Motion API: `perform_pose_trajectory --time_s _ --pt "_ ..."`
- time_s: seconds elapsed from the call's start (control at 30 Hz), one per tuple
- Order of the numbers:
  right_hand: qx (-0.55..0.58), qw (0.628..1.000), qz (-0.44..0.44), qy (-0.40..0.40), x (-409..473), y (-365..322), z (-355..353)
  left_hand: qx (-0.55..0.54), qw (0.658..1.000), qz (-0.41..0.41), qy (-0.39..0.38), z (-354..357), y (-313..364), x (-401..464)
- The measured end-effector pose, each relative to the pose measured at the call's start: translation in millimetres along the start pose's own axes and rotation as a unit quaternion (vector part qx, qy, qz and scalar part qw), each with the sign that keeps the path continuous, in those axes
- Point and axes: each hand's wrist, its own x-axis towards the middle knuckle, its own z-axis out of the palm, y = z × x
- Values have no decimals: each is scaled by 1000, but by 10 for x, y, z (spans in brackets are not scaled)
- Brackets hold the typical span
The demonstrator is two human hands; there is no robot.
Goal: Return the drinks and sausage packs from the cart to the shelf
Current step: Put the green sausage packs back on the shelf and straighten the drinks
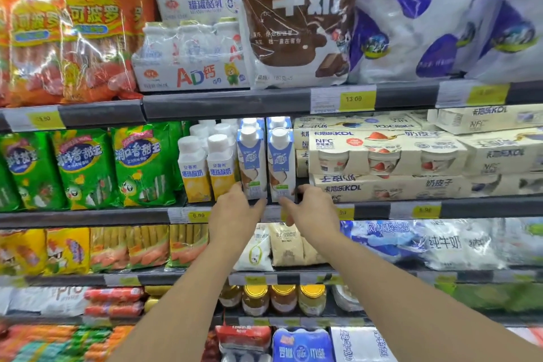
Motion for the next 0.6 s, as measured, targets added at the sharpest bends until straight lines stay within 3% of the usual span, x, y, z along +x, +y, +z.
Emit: perform_pose_trajectory --time_s 0.6 --pt "3 1000 24 3 24 -105 31 37 997 -54 -35 46 99 201"
